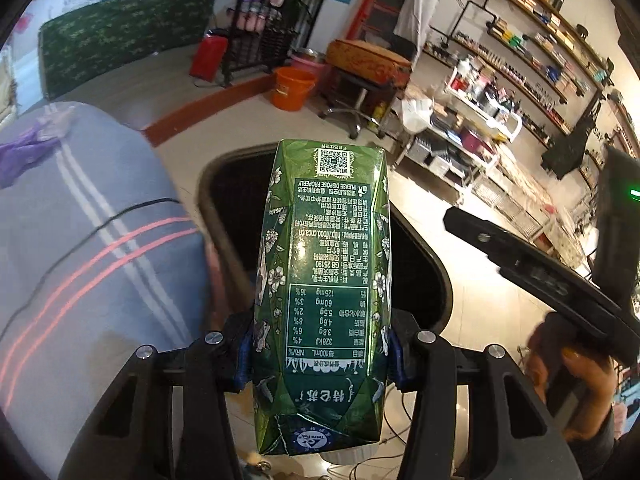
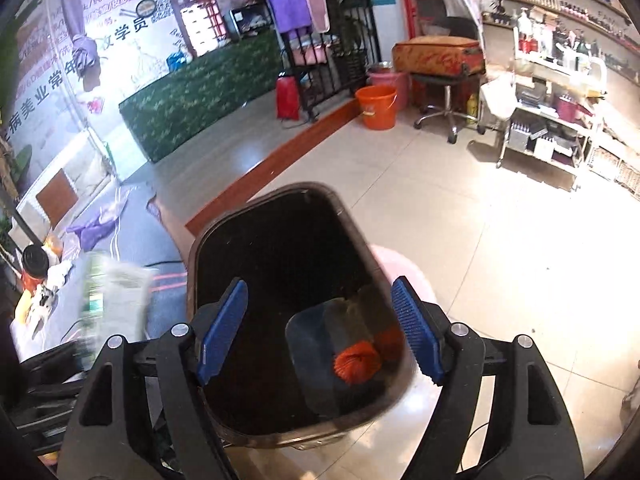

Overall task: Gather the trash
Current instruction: 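Carry both items to the black bin and open both tools to drop them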

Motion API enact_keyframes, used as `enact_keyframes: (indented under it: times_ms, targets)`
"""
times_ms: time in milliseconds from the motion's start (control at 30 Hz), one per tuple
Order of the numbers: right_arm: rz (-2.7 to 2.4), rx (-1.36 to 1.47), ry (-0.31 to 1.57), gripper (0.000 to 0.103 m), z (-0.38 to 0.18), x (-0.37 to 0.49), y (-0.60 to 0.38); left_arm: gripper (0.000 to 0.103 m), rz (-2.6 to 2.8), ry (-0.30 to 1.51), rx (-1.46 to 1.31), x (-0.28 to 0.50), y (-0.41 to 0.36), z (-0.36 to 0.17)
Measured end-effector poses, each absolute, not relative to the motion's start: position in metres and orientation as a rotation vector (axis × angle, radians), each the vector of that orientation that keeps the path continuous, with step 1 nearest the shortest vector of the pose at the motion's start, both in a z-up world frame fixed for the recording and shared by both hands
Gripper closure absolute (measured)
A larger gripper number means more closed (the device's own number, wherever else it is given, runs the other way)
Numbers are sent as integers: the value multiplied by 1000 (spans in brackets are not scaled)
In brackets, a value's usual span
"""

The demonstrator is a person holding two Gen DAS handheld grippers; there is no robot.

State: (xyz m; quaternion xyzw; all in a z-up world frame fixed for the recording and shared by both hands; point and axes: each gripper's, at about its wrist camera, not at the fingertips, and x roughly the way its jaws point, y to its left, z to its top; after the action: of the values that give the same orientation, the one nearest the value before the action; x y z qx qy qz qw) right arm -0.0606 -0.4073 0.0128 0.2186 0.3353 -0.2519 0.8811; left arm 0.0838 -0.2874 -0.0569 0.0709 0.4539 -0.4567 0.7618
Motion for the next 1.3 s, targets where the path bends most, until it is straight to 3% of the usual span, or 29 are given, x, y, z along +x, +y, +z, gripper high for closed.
enact_keyframes:
  times_ms: [700,767,867,1000,1300]
  targets:
    - [-639,524,622,28,22,-116,-439,53,-987,1216,426,83,-377,-125]
    - [-641,526,618,28,23,-116,-438,48,-985,1226,437,83,-377,-126]
    - [-652,535,608,21,24,-116,-438,30,-996,1195,439,82,-374,-121]
    - [-668,540,594,16,27,-117,-440,20,-1022,1182,380,83,-362,-114]
    - [-676,553,604,11,24,-110,-437,14,-984,1017,359,73,-315,-79]
